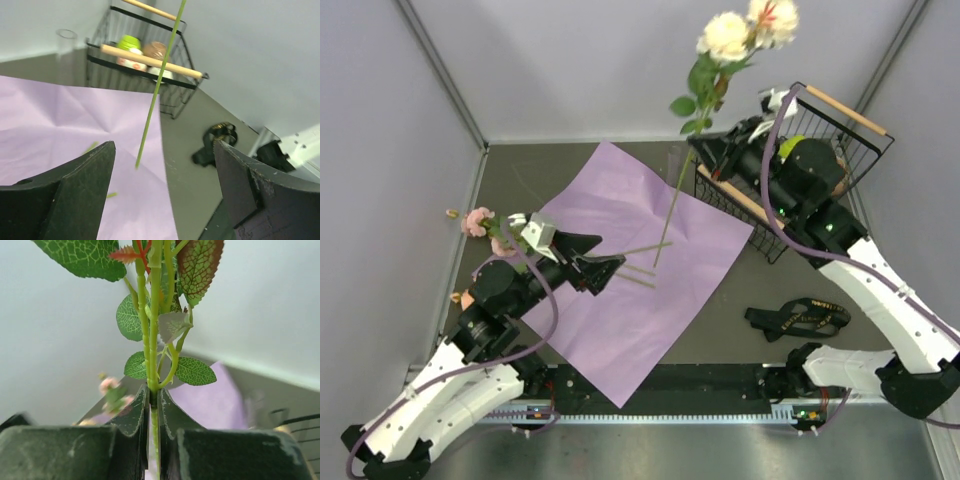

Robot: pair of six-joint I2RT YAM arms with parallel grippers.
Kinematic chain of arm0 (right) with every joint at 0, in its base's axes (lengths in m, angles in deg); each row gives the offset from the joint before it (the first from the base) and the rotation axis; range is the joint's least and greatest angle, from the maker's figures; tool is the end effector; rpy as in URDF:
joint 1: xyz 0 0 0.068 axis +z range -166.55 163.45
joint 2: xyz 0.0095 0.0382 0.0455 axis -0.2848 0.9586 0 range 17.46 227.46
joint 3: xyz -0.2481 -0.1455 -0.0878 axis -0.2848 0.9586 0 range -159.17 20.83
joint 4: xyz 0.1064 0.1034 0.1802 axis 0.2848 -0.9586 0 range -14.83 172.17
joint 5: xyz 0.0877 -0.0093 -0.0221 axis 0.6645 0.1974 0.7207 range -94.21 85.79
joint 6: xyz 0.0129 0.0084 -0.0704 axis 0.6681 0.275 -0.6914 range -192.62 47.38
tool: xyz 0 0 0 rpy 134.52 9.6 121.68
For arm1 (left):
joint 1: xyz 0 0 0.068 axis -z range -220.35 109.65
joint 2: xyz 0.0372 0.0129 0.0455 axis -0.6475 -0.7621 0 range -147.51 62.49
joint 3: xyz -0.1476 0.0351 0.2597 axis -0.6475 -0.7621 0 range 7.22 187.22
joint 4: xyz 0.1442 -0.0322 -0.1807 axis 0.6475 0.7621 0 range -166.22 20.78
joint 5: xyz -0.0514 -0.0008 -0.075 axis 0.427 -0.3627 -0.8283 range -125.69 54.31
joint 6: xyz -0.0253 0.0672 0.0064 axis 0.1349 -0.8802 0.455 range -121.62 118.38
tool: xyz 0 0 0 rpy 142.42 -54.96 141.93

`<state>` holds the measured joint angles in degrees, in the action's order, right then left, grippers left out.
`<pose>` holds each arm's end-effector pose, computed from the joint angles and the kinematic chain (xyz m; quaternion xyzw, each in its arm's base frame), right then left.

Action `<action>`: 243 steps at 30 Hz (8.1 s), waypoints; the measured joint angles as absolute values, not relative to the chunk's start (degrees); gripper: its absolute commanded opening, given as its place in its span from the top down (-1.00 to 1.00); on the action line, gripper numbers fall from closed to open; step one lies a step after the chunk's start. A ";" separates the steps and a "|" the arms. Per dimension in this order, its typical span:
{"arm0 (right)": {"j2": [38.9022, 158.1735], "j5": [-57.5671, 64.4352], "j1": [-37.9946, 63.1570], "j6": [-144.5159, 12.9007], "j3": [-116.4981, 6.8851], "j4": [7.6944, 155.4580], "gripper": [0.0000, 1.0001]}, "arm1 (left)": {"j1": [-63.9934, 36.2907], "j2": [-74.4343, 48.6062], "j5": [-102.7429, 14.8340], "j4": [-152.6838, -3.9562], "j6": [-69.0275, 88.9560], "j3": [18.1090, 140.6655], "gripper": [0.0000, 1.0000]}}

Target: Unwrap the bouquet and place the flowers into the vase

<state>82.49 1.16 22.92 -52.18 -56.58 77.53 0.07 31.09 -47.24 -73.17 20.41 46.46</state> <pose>0.1706 0.1477 0.5015 -0.1434 0.6422 0.4024 0.6365 0.0736 -0.0783 0.3658 0.1807 0.6530 -0.4378 0.5910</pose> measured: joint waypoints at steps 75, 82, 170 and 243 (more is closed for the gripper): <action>113.75 -13.51 16.29 -75.85 -75.83 97.83 1.00 | 0.03 36.52 -28.93 -54.63 22.50 47.82 -0.68; 115.17 -13.31 16.29 -75.85 -72.38 102.25 1.00 | 0.03 36.52 -28.75 -54.63 22.50 47.82 -0.67; 119.98 -17.00 15.92 -75.98 -62.04 106.12 -0.47 | 0.03 35.71 -28.75 -54.57 22.48 47.82 -0.76; 76.39 3.83 19.07 -50.27 -28.38 64.72 -0.49 | -34.37 -11.68 -37.26 -75.59 68.77 37.19 0.43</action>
<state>76.39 3.83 19.07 -50.27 -28.38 64.72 -34.37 -11.68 -37.26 -75.59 68.77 37.19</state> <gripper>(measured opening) 0.748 0.207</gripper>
